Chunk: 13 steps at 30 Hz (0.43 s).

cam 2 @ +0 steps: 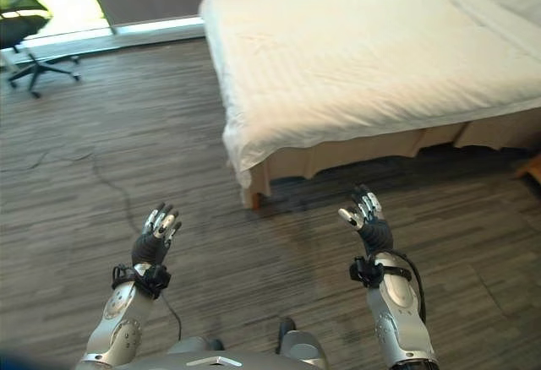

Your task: Pick up bed clothes into laundry basket.

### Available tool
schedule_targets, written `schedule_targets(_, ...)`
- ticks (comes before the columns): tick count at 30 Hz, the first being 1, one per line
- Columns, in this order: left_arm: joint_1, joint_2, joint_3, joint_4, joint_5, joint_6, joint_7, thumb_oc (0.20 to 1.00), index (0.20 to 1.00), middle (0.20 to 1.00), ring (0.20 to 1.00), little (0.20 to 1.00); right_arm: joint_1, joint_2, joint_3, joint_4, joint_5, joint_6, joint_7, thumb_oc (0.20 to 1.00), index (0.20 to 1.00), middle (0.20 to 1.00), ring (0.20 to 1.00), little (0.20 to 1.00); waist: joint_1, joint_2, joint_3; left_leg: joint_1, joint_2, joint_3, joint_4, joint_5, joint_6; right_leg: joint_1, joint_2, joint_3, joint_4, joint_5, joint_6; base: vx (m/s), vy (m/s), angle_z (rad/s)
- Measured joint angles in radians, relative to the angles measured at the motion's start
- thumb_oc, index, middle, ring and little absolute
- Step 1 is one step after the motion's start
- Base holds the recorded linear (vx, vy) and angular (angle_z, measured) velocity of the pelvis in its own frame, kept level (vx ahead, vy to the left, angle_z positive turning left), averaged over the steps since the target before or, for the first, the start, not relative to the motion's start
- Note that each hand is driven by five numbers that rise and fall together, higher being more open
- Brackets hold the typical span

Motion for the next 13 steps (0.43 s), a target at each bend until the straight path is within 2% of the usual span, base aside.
schedule_targets(1, 0.003, 0.005, 0.007, -0.020, 0.003, -0.001, 0.005, 1.000, 1.000, 1.000, 1.000, 1.000, 0.009, 0.006, 0.021, -0.009, 0.000, 0.001, 0.002, 1.000, 1.000, 1.000, 1.000, 1.000, 0.013, 0.001, -0.004, 0.008, -0.013, -0.005, -0.015, 0.014, 0.012, 0.001, -0.011, 0.000, 0.000, 0.004, 0.007, 0.01, 0.075, 0.08)
schedule_targets(9, 0.089, 0.001, 0.071, -0.035, 0.008, -0.004, 0.050, 1.000, 1.000, 1.000, 1.000, 1.000, 0.021, 0.022, 0.080, -0.011, 0.000, 0.016, 0.020, 1.000, 1.000, 1.000, 1.000, 1.000, 0.036, -0.056, -0.052, 0.002, -0.036, -0.006, -0.019, 0.031, 0.023, -0.005, -0.034, 0.004, -0.010, 0.024, 0.025, -0.02, 0.039, 0.02)
schedule_targets(13, 0.097, 0.002, 0.072, -0.035, 0.017, -0.003, 0.055, 1.000, 1.000, 1.000, 1.000, 1.000, 0.023, 0.020, 0.079, -0.011, -0.001, 0.028, 0.021, 1.000, 1.000, 1.000, 1.000, 1.000, 0.048, -0.050, -0.057, 0.014, -0.039, -0.015, -0.017, 0.040, 0.023, 0.023, -0.030, -0.002, -0.044, 0.050, 0.020, -0.03, 0.033, 0.05)
